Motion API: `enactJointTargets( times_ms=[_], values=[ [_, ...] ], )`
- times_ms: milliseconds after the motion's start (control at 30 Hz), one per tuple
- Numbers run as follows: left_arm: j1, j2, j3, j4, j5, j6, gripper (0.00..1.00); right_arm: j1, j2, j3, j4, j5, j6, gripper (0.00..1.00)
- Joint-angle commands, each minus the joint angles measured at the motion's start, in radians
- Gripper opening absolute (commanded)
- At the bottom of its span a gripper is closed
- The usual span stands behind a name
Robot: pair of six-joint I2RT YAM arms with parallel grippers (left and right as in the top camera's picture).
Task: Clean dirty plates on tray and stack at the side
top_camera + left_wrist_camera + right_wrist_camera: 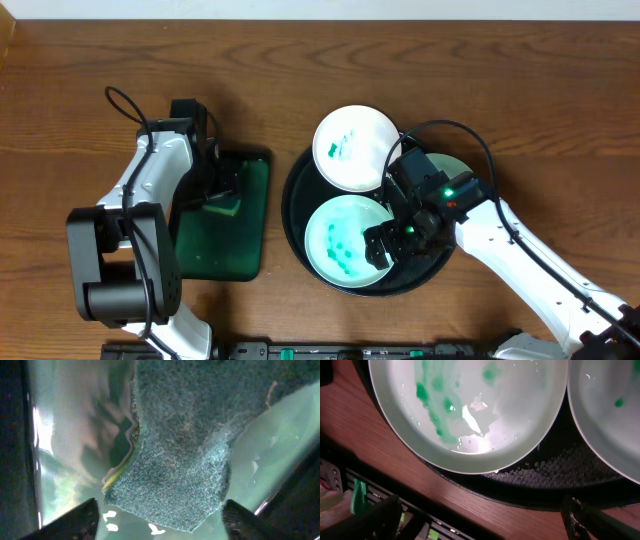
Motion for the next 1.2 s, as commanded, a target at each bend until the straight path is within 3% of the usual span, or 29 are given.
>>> enactJointTargets(
  times_ms=[0,233,400,433,467,500,533,733,1067,1100,1133,1167],
  values=[
    [-0.002,-0.011,-0.005,-0.001,-0.004,-0.003,0.84,0.006,-0.005,-0.003,-0.005,-0.019,-0.014,0.99],
    [-0.002,-0.008,-0.032,0.037,0.023,0.008,0.87,0.006,-0.005,-0.003,-0.003,-0.022,-0.014,0.99],
    [-0.002,0.001,-0.055,0.063,0.037,0.011,0.81,0.006,-0.005,-0.003,0.0,-0.022,-0.014,0.99],
    [-0.001,0.004,-0.056,0.069,0.048,0.02,0.75,0.006,-0.005,-0.003,0.001,-0.022,-0.014,0.99],
    [-0.002,0.005,-0.056,0.071,0.049,0.02,0.63,0.006,-0.005,-0.003,0.001,-0.021,-0.014,0.99],
    [-0.002,0.007,-0.056,0.071,0.048,0.02,0.4,0.006,-0.005,-0.003,0.001,-0.021,-0.014,0.99],
    [-0.002,0.008,-0.056,0.071,0.048,0.02,0.28,0.006,-0.005,-0.003,0.001,-0.022,-0.014,0.99],
    [-0.002,0.021,-0.056,0.073,0.048,0.019,0.07,0.006,-0.005,-0.003,0.001,-0.022,-0.014,0.99],
    [-0.001,0.021,-0.056,0.087,0.048,0.019,0.1,0.006,-0.005,-0.003,0.001,-0.022,-0.014,0.99],
    [-0.001,0.021,-0.056,0.081,0.048,0.018,0.33,0.006,-0.005,-0.003,0.002,-0.022,-0.014,0.99],
    [-0.001,0.021,-0.056,0.075,0.048,0.019,0.65,0.006,-0.005,-0.003,0.002,-0.022,-0.014,0.99],
    [-0.001,0.021,-0.056,0.069,0.048,0.019,0.74,0.006,-0.005,-0.003,0.004,-0.022,-0.014,0.99]
  ],
)
